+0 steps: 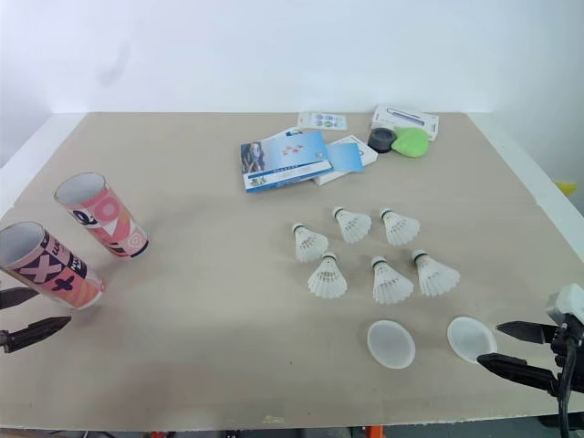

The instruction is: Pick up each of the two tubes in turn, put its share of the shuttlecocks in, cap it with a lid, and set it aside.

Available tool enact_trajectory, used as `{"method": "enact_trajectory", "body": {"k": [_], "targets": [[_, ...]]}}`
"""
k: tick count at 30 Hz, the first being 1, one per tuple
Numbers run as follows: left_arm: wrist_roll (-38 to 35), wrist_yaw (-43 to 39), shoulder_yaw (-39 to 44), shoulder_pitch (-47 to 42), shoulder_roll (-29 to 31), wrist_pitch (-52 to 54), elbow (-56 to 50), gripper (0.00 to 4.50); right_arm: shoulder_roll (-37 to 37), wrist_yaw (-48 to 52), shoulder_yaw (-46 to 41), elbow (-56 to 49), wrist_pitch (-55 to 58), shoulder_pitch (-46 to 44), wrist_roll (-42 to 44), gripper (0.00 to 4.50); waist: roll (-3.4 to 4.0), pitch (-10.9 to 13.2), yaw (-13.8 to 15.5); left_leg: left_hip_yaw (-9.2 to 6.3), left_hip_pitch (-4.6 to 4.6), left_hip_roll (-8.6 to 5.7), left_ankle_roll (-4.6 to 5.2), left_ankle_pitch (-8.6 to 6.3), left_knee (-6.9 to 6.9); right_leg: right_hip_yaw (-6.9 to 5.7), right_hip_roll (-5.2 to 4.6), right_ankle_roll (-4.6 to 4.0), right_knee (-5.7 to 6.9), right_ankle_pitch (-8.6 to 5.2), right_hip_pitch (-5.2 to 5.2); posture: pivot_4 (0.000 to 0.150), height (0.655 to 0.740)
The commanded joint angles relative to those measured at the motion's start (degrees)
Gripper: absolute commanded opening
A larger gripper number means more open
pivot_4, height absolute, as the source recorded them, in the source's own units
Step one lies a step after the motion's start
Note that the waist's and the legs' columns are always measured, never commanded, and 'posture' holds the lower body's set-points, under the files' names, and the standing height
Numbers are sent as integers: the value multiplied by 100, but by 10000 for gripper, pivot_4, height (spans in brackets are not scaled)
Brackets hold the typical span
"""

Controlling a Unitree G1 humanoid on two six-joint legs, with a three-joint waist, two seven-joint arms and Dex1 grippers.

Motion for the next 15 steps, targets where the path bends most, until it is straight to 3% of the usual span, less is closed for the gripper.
{"method": "enact_trajectory", "body": {"k": [1, 3, 8, 11, 15], "targets": [[-29, 16, 284, 40, 52, 15, -113, 45000, -62, 109, -73, 78, -100, -25, 0, 44626, 0, 0, 0, 0, 0, 0, 0, 0, 0, 0, 0, 0, 0, 0, 0, 1500, 7400], [-26, 58, 345, 102, -24, -3, -145, 45000, -76, 189, -166, 18, -88, -59, 95, 44626, 0, 0, -2, 0, 0, 0, 0, 0, 0, 1, 1, 0, 0, 0, 0, 1500, 7400], [-308, 238, 752, 305, -791, -363, -257, 45000, -136, 103, -150, -1331, 570, -885, 1196, 44626, 9, -2, -33, 24, 16, 12, 2, -2, -2, 20, 6, 3, 4, 4, 0, 1500, 7400], [-236, 391, 704, 431, -1331, -847, -177, 45000, -13, -328, 371, -2114, 1030, -1831, 2070, 44626, 4, -3, -33, 33, 24, 24, 1, -1, 4, 26, 16, 4, 9, 11, 1, 1500, 7400], [-267, 819, 563, 379, -2023, -1291, -279, 45000, 347, -1015, 1462, -2698, 1157, -3072, 2418, 44626, -38, -20, 15, 26, 20, 41, 1, -1, 12, 23, 37, -1, 10, 13, 3, 1500, 7400]]}}
